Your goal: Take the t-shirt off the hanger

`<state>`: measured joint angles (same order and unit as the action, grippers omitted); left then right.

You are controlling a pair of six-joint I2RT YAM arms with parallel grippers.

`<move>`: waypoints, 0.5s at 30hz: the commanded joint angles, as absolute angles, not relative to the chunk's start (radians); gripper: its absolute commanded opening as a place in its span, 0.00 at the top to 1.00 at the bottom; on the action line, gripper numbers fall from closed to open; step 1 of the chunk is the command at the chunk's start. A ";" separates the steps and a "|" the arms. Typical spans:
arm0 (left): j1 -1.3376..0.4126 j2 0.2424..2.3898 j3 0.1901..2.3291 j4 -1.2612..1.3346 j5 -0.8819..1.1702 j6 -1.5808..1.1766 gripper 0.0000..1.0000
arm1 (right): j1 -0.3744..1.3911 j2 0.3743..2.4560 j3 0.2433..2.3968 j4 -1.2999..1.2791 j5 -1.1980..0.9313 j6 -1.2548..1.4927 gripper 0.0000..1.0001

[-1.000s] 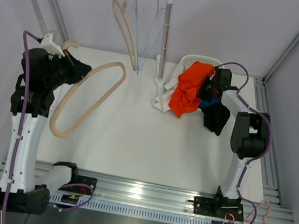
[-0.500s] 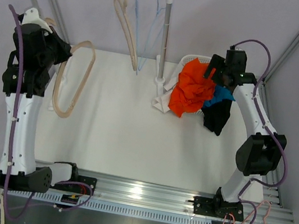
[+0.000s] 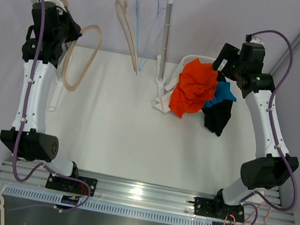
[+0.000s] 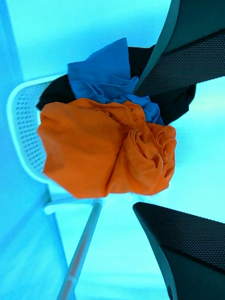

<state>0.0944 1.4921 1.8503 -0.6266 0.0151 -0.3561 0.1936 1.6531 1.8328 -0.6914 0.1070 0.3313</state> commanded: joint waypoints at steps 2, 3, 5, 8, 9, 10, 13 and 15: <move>0.083 1.552 1.979 -0.473 0.067 -0.287 1.00 | 0.196 1.566 1.855 -0.643 0.084 0.331 0.01; 0.071 1.557 1.979 -0.448 0.066 -0.278 0.99 | 0.196 1.556 1.855 -0.638 0.081 0.331 0.01; 0.055 1.557 1.962 -0.378 0.060 -0.258 0.99 | 0.195 1.548 1.850 -0.623 0.078 0.334 0.01; 0.032 1.560 1.951 -0.295 0.072 -0.224 0.99 | 0.196 1.536 1.838 -0.595 0.072 0.337 0.01; 0.014 1.563 1.953 -0.279 0.071 -0.212 1.00 | 0.195 1.532 1.835 -0.592 0.063 0.337 0.01; 0.009 1.581 1.979 -0.270 0.074 -0.186 0.99 | 0.195 1.531 1.832 -0.585 0.060 0.339 0.01; -0.029 1.641 2.048 -0.287 0.101 -0.150 1.00 | 0.195 1.528 1.815 -0.572 0.046 0.339 0.01; -0.044 1.669 2.103 -0.307 0.097 -0.144 0.99 | 0.195 1.525 1.807 -0.569 0.043 0.337 0.01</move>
